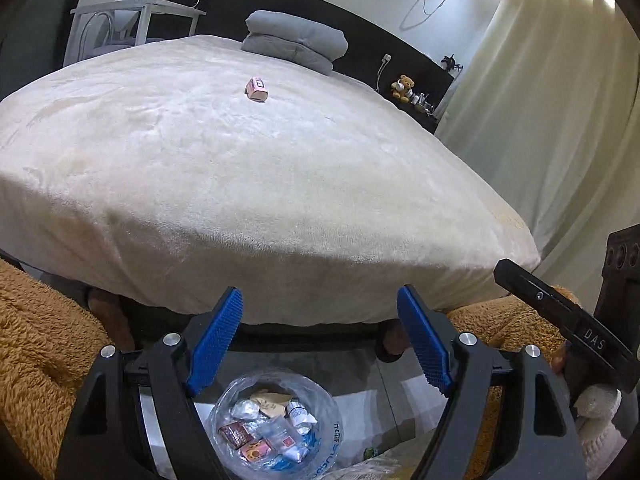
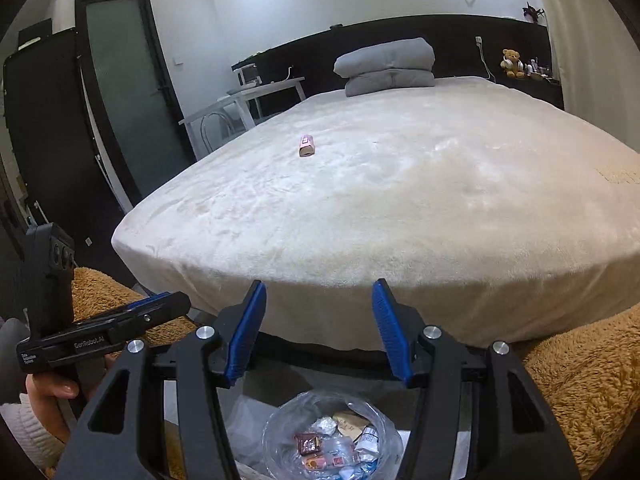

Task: Collect trash
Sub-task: 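Move the open right tool up over the bed to the small pink box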

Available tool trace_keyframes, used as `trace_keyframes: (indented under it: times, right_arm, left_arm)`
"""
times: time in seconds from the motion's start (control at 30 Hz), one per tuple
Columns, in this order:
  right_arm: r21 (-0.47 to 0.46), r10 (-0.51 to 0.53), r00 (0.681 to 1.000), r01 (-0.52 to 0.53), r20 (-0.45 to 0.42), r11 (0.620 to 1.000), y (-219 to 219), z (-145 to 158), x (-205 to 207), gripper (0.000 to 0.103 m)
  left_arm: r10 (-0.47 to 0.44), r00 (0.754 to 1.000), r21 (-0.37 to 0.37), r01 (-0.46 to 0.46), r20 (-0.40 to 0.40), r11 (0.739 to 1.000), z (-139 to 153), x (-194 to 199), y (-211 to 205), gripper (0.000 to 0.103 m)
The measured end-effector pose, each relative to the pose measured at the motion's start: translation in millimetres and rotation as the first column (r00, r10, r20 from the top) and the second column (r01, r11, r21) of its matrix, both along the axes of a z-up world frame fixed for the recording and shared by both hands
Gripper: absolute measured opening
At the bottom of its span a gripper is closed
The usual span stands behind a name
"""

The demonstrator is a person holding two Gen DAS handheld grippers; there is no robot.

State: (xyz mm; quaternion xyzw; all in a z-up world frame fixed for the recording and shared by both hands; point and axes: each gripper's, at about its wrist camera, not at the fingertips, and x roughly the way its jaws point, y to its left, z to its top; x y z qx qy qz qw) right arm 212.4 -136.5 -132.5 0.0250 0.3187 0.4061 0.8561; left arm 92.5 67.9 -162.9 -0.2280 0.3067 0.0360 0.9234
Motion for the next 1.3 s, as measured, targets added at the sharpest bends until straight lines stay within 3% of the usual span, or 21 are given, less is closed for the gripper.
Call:
trace_keyframes:
  times: [0.23,0.47,0.53,0.63,0.83,1.1,1.3]
  right_arm:
    - [-0.021,0.082,0.997,-0.082,0.006,0.996,34,21,40,0.055]
    - [-0.109,0.159,0.985,-0.151,0.061,0.982,87,35,109,0.055]
    - [-0.109,0.161,0.986,-0.156,0.034,0.982,104,33,132,0.055]
    - [-0.097,0.158,0.987,-0.16,-0.024,0.982,128,29,162,0.055]
    - [-0.107,0.179,0.984,-0.18,-0.019,0.978,182,29,198,0.055]
    - [-0.029,0.157,0.973,-0.164,-0.167,0.986,237,13,254,0.055]
    - [-0.01,0.149,0.957,-0.156,-0.247,0.988,279,-2,292,0.055]
  left_arm:
    - [-0.043,0.998,-0.05,0.045,0.043,0.998,17,19,24,0.078]
    - [-0.033,0.998,-0.029,0.035,0.048,0.999,40,57,69,0.078]
    - [-0.027,0.998,-0.007,0.028,0.061,1.0,47,67,87,0.078]
    - [-0.015,0.997,-0.031,0.018,0.075,0.999,54,81,114,0.078]
    - [-0.02,0.996,-0.145,0.032,0.086,0.989,57,115,165,0.078]
    - [-0.016,0.995,-0.315,0.045,0.094,0.948,53,152,220,0.078]
    - [-0.041,0.996,-0.25,0.058,0.073,0.967,61,188,242,0.078]
